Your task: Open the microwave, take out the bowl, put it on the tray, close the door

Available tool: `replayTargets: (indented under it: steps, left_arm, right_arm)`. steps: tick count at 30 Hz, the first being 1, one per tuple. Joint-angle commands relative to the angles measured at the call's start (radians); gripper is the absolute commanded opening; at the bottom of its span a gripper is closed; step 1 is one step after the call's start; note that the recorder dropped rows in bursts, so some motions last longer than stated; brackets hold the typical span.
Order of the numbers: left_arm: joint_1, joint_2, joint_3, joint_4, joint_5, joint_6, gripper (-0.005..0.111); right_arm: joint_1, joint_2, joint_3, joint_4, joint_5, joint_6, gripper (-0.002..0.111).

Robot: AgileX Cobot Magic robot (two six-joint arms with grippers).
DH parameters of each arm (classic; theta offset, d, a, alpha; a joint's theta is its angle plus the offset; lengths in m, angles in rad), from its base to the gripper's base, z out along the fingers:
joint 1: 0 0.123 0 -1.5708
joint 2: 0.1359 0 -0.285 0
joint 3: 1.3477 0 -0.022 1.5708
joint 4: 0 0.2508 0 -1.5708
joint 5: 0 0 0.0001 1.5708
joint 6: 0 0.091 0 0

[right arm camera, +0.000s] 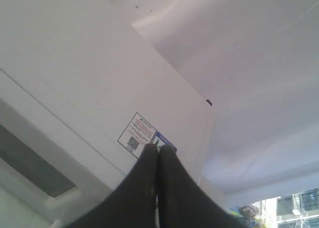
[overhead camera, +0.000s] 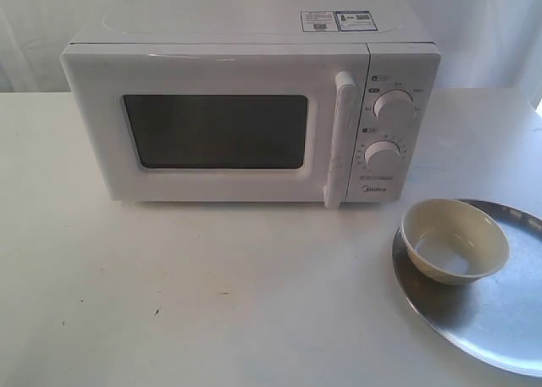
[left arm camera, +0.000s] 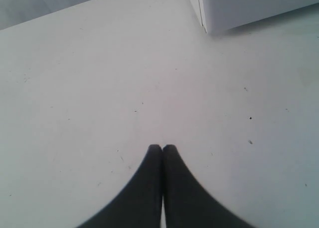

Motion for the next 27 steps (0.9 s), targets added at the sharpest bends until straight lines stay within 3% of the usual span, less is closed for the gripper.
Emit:
replayTargets:
  steps: [1,9,14,18,24,27]
  left_arm:
    - [-0.001,-0.002,-0.004,-0.004,0.000,-0.006,0.000]
    - [-0.001,-0.002,-0.004,-0.004,0.000,-0.006,0.000]
    - [-0.001,-0.002,-0.004,-0.004,0.000,-0.006,0.000]
    - [-0.001,-0.002,-0.004,-0.004,0.000,-0.006,0.000]
    - [-0.001,-0.002,-0.004,-0.004,0.000,-0.006,0.000]
    - [-0.001,-0.002,-0.004,-0.004,0.000,-0.006,0.000]
  right_arm:
    - [-0.018,-0.034,0.069,0.127,0.002,-0.010,0.000]
    - [-0.069,-0.277,0.312,0.514,-0.001,-0.009,0.000]
    - [-0.179,-0.597,0.623,0.712,-0.321,-0.009,0.000]
    - [-0.345,-0.883,0.911,0.894,-0.533,-0.009,0.000]
    - [-0.699,-1.310,1.294,1.035,-0.699,-0.009,0.000]
    - [-0.830,-1.495,1.455,1.165,-0.753,-0.009,0.000]
